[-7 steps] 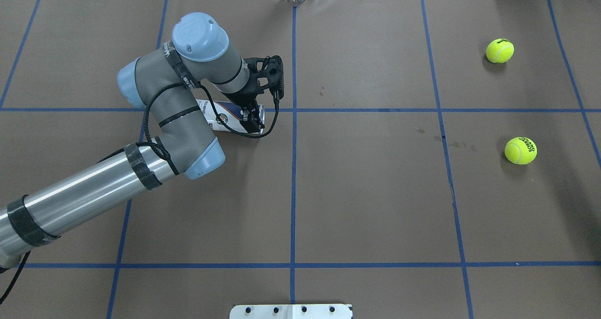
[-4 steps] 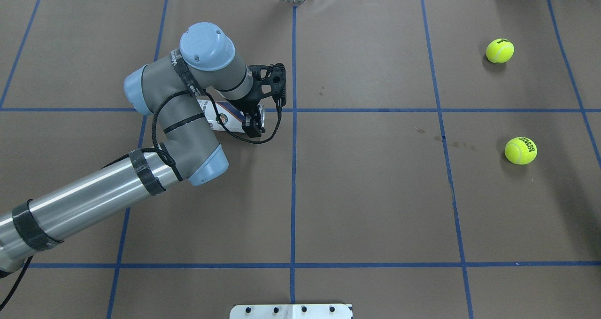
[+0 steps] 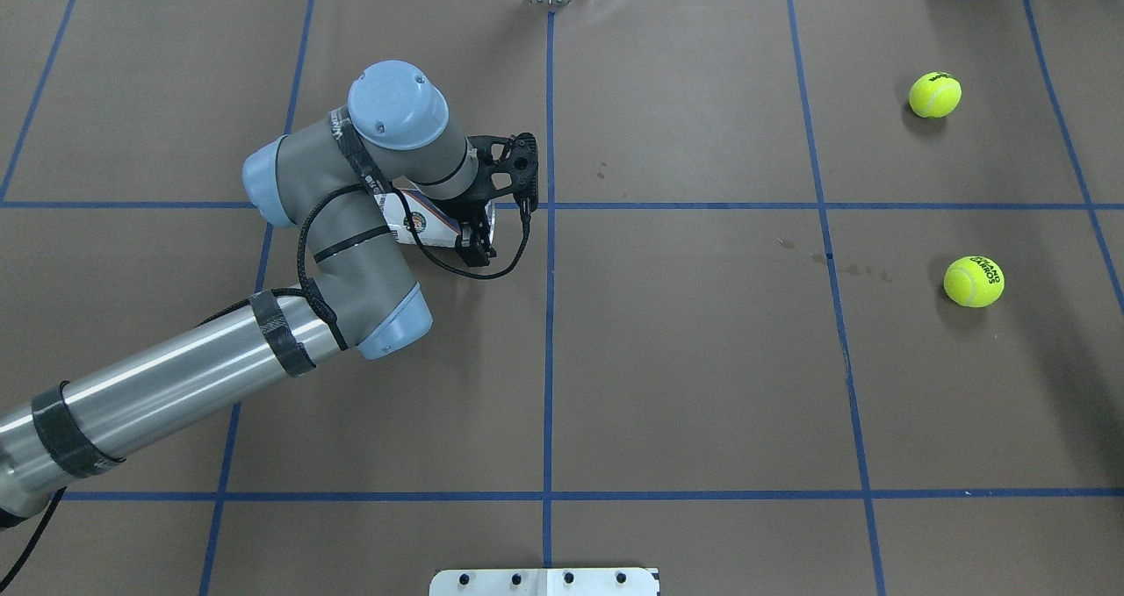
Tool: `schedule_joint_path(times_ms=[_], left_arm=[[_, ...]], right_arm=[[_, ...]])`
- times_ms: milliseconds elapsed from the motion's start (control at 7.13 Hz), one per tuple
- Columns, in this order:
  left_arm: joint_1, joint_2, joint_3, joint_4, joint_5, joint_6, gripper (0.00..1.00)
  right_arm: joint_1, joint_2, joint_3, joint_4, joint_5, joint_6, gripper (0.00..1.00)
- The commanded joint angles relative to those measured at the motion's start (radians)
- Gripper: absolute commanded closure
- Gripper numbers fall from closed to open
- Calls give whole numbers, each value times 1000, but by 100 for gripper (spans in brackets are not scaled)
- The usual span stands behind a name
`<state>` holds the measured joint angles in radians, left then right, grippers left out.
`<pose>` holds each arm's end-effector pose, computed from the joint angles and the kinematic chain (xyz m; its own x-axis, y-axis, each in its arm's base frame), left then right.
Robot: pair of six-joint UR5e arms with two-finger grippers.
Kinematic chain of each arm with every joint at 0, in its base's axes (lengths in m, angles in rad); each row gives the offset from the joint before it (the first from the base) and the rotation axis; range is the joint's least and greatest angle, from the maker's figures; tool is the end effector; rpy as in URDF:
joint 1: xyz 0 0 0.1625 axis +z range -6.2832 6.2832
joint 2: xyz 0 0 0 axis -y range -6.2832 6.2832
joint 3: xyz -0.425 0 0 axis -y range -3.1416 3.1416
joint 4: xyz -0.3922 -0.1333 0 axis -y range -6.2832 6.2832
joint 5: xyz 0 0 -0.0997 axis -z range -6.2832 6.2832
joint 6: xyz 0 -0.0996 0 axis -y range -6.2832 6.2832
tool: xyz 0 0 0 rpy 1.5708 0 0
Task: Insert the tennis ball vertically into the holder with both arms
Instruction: 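Lift the can with the left gripper and rotate it upright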
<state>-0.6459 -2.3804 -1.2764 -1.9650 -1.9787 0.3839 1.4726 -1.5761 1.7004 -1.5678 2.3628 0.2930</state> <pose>0.5683 -0.5458 0.2399 0.0968 0.9929 0.0697 -0.5681 -0.0023 0.8230 0.0136 -0.4984 0.5956 0.6889 0.1331 0.7126 -0.1062 0.9909 -0.0824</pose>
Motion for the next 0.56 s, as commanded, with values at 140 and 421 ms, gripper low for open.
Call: schedule_joint_path(times_ms=[140,421], left_arm=[[8,-2,15,0,23,3,1],[8,-3,25,0,32,16,1]], right_arm=[[0,-1,-1,0,0,0,0],[0,-1,-1,0,1,0,0]])
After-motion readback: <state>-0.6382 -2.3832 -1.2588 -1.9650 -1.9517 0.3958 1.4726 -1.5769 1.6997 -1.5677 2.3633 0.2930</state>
